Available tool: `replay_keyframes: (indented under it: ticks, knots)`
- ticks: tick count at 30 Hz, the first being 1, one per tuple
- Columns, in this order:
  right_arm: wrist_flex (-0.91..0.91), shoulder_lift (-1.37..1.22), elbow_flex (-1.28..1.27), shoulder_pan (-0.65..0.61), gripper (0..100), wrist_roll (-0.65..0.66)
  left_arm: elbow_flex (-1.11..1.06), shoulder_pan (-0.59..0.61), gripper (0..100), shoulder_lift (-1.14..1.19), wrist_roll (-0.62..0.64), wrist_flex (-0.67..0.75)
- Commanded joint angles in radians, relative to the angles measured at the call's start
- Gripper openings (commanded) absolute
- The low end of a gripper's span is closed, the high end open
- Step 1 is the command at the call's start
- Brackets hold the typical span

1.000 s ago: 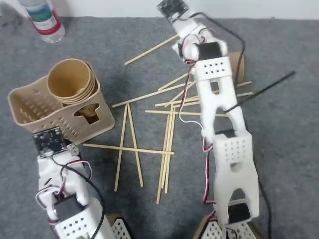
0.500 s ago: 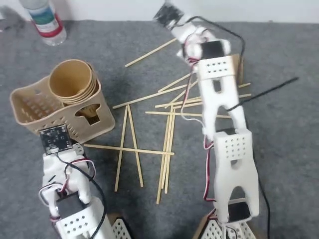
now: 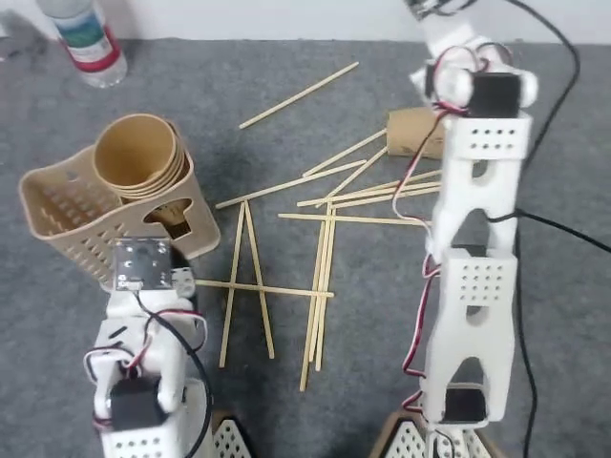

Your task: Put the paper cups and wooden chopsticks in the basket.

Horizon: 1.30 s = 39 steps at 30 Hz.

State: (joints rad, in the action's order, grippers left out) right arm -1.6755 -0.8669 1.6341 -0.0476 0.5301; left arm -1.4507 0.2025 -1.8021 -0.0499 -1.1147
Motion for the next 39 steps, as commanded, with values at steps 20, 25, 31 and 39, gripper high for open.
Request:
replay_keyframes:
  ticks: [20, 25, 31, 39]
  knots:
    - [-0.120, -0.346, 0.044, 0.269, 0.8, -0.325, 0.104, -0.456, 1, -0.005, 0.187, 0.591]
    - [-0.120, -0.438, 0.044, 0.262, 0.8, -0.347, 0.326, -0.505, 1, 0.186, 0.196, 0.482]
    - [-0.119, -0.526, 0.044, 0.262, 0.8, -0.436, 0.595, -0.509, 1, 0.623, 0.281, 0.483]
    - [-0.119, -0.553, 0.044, 0.260, 0.8, -0.446, 0.903, -0.473, 1, 1.304, 0.368, 0.692]
